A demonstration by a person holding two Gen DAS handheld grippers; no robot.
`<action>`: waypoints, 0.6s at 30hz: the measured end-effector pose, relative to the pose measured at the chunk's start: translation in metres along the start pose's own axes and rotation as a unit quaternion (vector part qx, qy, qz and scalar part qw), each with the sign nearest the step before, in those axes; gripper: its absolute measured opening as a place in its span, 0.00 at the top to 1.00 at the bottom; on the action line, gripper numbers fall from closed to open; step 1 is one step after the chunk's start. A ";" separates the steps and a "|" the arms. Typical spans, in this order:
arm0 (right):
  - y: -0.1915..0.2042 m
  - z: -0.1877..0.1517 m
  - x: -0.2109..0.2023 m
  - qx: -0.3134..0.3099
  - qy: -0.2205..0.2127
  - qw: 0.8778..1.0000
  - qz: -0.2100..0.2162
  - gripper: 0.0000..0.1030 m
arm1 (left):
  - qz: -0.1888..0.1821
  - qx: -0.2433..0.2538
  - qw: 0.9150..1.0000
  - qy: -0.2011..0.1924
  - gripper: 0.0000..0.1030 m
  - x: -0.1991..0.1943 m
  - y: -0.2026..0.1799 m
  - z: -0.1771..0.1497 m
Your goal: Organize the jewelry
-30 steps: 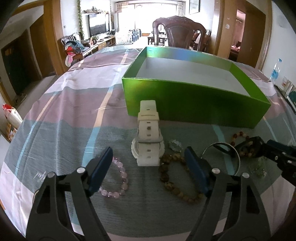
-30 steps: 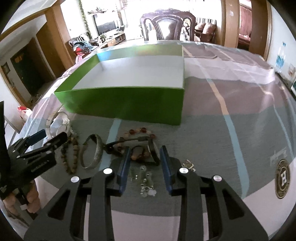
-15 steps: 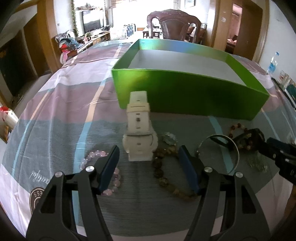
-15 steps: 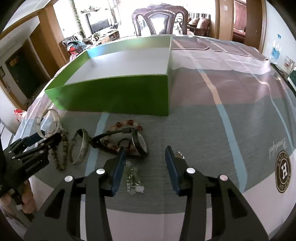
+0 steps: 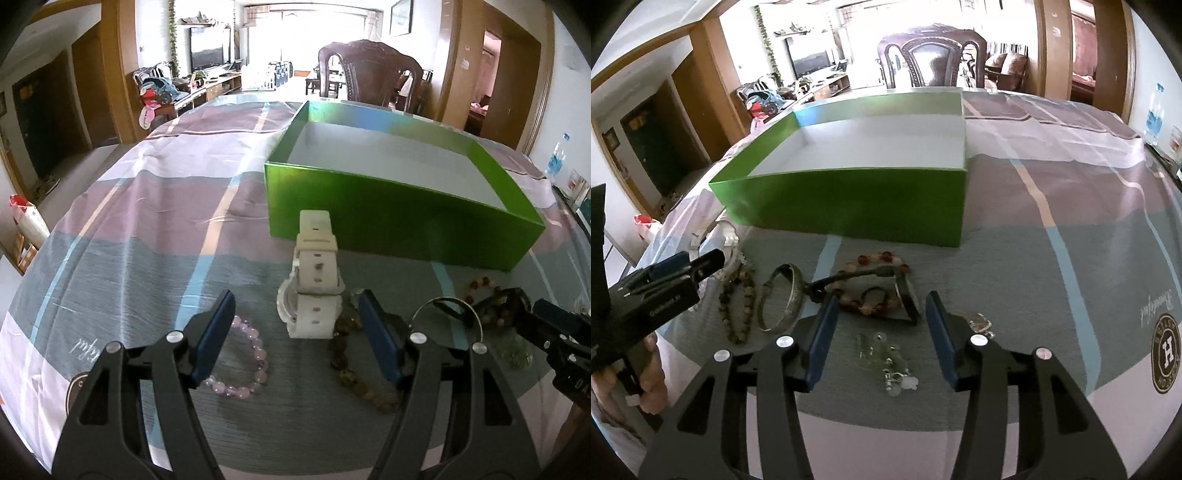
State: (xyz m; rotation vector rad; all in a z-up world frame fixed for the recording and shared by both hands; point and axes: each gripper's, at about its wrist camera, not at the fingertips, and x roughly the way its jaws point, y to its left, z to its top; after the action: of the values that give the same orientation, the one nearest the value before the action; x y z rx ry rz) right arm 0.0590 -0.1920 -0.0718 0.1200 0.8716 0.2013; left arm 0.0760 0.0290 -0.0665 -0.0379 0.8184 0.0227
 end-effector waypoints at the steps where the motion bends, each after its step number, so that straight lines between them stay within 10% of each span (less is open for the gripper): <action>1: 0.000 0.000 0.000 -0.001 -0.002 1.000 -0.002 0.52 | 0.000 0.002 1.000 0.001 0.33 0.000 -0.001 0.000; 15: 0.001 0.001 0.002 0.002 -0.003 1.000 -0.013 0.53 | 0.008 0.023 1.000 0.005 0.31 0.003 -0.010 -0.003; 18: 0.002 0.000 0.003 -0.003 -0.004 1.000 -0.021 0.77 | 0.013 0.039 0.999 0.024 0.68 0.010 -0.015 -0.005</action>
State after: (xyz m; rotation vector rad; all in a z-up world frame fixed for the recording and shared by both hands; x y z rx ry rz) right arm 0.0604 -0.1895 -0.0741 0.0961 0.8640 0.1642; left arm 0.0793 0.0136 -0.0770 0.0462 0.8663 0.0135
